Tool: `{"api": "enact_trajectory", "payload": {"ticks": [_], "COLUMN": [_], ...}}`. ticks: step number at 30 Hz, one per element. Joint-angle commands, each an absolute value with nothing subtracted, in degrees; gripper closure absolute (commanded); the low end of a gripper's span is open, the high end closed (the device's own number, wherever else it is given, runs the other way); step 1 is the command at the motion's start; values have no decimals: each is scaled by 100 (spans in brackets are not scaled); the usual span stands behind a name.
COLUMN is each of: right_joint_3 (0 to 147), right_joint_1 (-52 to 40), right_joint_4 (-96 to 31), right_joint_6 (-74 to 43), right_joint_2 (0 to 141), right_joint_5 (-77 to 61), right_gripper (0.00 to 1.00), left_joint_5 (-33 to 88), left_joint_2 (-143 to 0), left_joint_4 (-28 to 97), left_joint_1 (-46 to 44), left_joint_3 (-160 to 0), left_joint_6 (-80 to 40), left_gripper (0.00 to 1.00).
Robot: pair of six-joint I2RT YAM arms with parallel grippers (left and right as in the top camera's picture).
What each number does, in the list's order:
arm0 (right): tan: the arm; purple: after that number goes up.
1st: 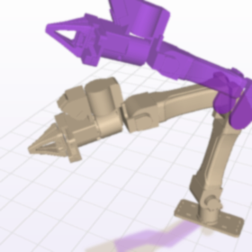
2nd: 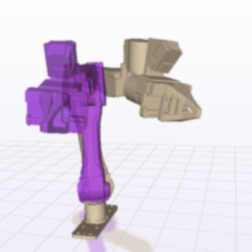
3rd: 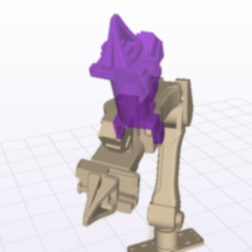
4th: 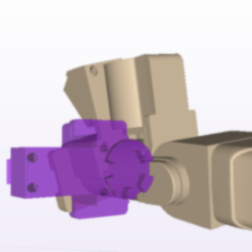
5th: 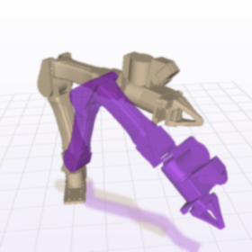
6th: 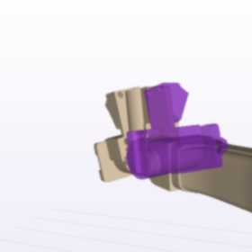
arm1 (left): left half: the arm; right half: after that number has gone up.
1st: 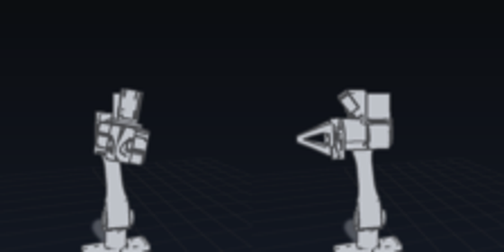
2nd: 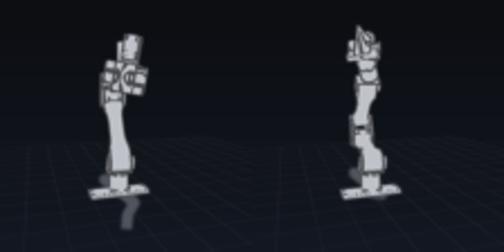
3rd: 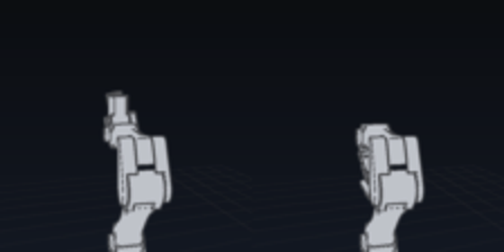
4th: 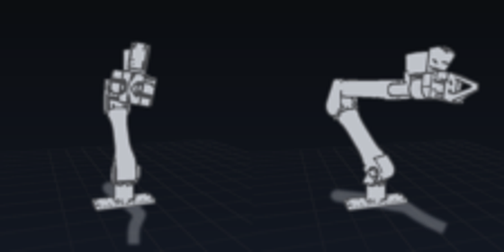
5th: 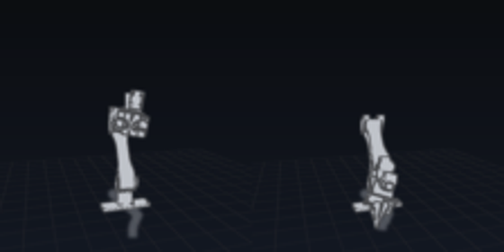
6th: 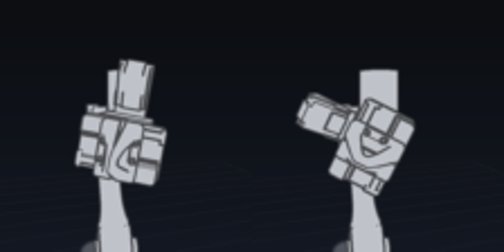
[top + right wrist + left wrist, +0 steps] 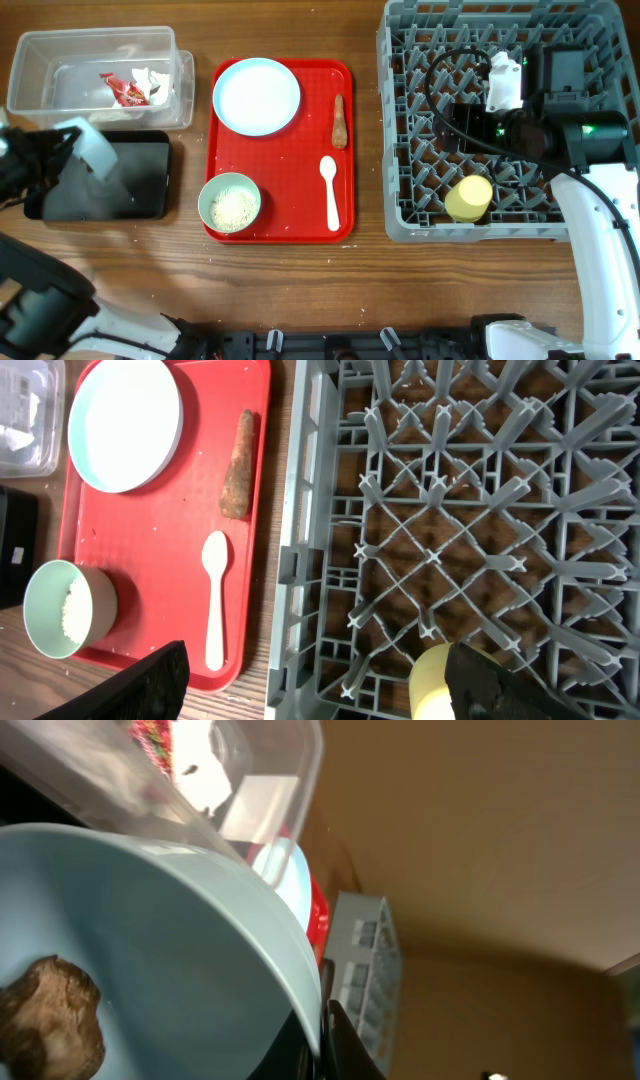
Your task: Sort waste into correct bins and load items into the dishwasher rack
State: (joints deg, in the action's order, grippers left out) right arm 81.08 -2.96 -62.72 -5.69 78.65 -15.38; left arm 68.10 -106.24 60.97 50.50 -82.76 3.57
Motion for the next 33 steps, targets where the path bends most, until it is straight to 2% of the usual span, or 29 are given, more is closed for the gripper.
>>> {"api": "enact_trajectory", "payload": {"ticks": [1, 5, 10, 14, 16, 20, 22, 23, 26, 28, 30, 33], "right_joint_3": [8184, 8184, 8184, 8184, 8184, 8184, 8184, 8184, 8173, 8110, 8042, 8018], "right_joint_1": [-320, -320, -320, -320, -320, -320, -320, -320, -320, -320, -320, -320], "right_joint_4": [-6263, -6289, -6344, -6335, -6329, -6331, -6331, -6331, -6348, -6346, -6348, -6359], "right_joint_6": [-447, -447, -443, -447, -454, -467, -467, -464, -449, -445, -445, -443], "right_joint_2": [7854, 7854, 7854, 7854, 7854, 7854, 7854, 7854, 7854, 7854, 7861, 7905], "right_joint_5": [-1487, -1487, -1485, -1358, -1361, -1361, -1361, -1358, -1358, -1356, -1354, -1313], "right_gripper": [17, 17, 16, 16, 17, 16, 16, 16, 16, 15, 16, 15], "left_joint_5": [7352, 7356, 7992, 7985, 7762, 6114, 5122, 3994, 1793, 642, -244, -462], "left_joint_2": [-11332, -11531, -11528, -11428, -10978, -9913, -9424, -9277, -9459, -9756, -10106, -10628], "left_joint_4": [6202, 6023, 5795, 5717, 5758, 5310, 4768, 4602, 4606, 4746, 4912, 5089], "left_joint_1": [5323, 5321, 5321, 5144, 4615, 3127, 1900, 1011, -996, -2012, -2672, -3151], "left_joint_3": [-8200, -8202, -8202, -8221, -8300, -8353, -8353, -8353, -8353, -8353, -8353, -8346], "left_joint_6": [-871, -1463, -2648, -2547, -2078, -2014, -2012, -1872, -1096, -781, -766, -764], "left_gripper": [96, 96, 96, 96, 96, 96, 96, 96, 96, 96, 96, 96]}}
